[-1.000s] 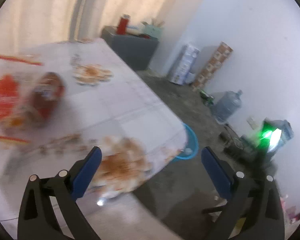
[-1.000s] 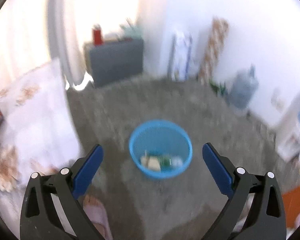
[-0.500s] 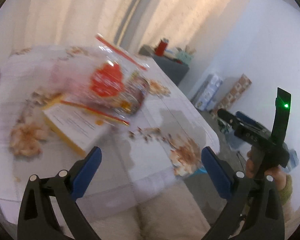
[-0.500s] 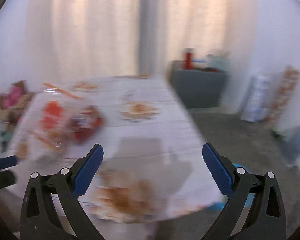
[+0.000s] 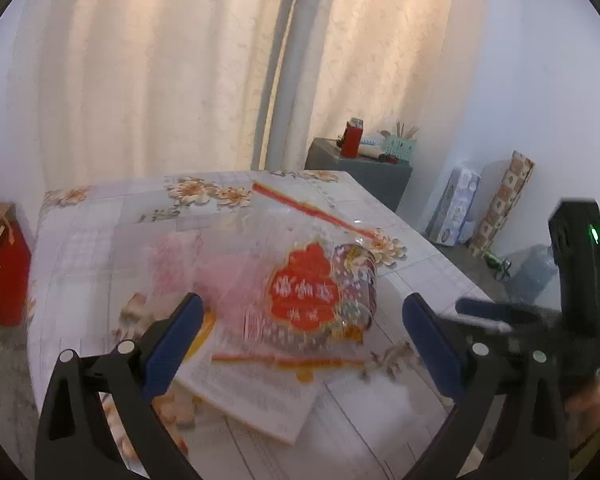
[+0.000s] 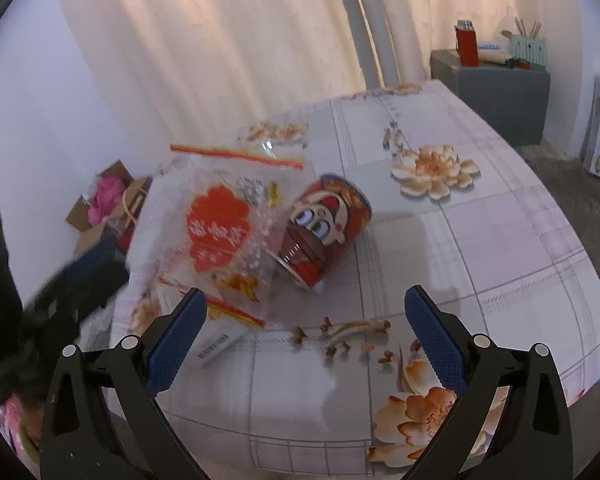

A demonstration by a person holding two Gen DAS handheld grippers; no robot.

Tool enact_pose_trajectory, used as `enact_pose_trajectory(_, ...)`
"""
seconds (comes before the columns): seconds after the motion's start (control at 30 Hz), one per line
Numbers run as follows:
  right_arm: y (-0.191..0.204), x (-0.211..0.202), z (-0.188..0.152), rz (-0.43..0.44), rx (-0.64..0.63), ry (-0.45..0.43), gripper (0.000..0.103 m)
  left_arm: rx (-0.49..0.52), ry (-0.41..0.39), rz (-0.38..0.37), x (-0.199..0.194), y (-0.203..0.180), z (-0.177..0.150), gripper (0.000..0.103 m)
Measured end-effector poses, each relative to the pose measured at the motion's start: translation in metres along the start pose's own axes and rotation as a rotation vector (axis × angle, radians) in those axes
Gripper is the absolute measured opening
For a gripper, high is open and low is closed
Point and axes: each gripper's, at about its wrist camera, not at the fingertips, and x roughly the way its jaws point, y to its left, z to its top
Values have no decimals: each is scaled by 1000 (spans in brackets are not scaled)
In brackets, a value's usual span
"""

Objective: Collect trash
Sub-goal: 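Grasp the clear snack bag with red label using the left tool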

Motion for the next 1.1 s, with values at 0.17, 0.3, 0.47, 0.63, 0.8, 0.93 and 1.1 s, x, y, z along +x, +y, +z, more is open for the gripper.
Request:
enact_pose_trajectory(0.17, -13, 4, -2, -17, 17, 16, 95, -36, 40, -21, 36, 8, 22, 98)
enact_pose_trajectory(0.3, -26, 4, -3, -17, 45, 21, 95, -69, 67, -33, 60, 14, 35, 97)
enact_pose_trajectory(0.47, -38, 7, -7, -4, 80, 34, 95, -29, 117, 25, 77, 8, 37, 86)
enact_pose_trajectory(0.63, -46, 6, -10, 3, 103, 39, 95, 18, 162, 102, 88, -1, 27, 65)
enact_pose_trajectory(0.8, -54, 2, -13, 5, 126, 37, 95, 5, 192, 123, 92, 2, 19, 48)
enact_pose_trajectory(0.93, -60, -1, -14, 4, 140, 35, 95, -2, 193, 108, 91, 3, 17, 35)
enact_pose_trajectory(1.1, -64, -3, -16, 4, 161, 38, 95, -28, 185, 74, 87, 5, 16, 14)
